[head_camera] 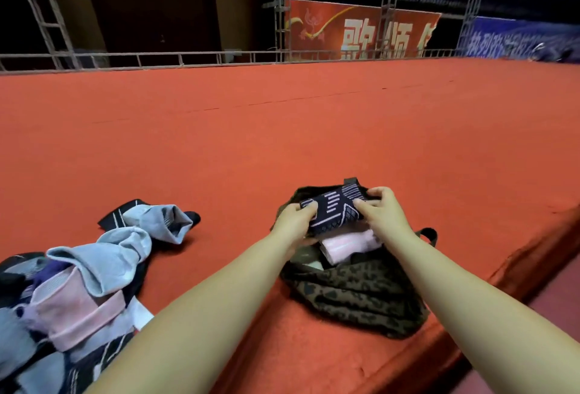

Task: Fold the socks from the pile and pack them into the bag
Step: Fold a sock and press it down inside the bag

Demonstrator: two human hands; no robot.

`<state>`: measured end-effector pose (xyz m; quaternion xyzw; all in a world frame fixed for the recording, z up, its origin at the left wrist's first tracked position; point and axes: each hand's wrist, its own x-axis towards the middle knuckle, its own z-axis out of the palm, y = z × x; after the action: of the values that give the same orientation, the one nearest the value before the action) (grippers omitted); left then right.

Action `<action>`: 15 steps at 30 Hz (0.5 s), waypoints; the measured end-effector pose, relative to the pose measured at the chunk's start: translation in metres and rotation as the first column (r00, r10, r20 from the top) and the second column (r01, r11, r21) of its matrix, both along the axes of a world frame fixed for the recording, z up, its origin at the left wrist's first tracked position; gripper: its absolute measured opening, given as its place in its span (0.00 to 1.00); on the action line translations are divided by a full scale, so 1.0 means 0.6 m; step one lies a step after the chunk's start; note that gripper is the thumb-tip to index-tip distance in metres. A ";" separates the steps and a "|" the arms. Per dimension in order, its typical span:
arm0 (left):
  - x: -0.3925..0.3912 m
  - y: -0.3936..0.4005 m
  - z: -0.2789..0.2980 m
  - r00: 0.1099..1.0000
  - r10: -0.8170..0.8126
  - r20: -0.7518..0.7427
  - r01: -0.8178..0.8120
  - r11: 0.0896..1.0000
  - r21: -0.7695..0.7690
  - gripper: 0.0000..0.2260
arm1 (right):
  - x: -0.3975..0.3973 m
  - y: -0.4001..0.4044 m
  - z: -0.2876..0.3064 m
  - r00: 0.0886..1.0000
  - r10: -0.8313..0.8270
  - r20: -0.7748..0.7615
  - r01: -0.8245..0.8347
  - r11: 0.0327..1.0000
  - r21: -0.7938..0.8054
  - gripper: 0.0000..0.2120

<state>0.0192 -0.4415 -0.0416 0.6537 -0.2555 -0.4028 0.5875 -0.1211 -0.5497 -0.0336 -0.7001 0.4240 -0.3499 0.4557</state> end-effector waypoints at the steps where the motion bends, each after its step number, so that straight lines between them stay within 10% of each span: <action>1: 0.004 -0.007 -0.012 0.999 -0.003 0.042 0.001 0.999 0.049 0.10 | 0.000 -0.009 -0.008 0.996 -0.026 -0.090 0.025 0.999 -0.021 0.19; 5: 0.021 -0.019 -0.049 0.936 -0.023 0.352 -0.048 0.980 0.192 0.19 | -0.011 -0.028 -0.033 0.914 0.002 -0.406 -0.025 0.998 -0.051 0.11; 15: 0.014 -0.029 -0.051 0.906 -0.186 0.381 0.027 0.922 0.386 0.17 | -0.005 -0.032 -0.051 0.837 -0.054 -0.544 0.005 0.996 -0.091 0.16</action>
<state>0.0275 -0.4586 -0.0724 0.8074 -0.3284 -0.3294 0.3629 -0.1241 -0.5686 -0.0641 -0.7831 0.5315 -0.1610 0.2799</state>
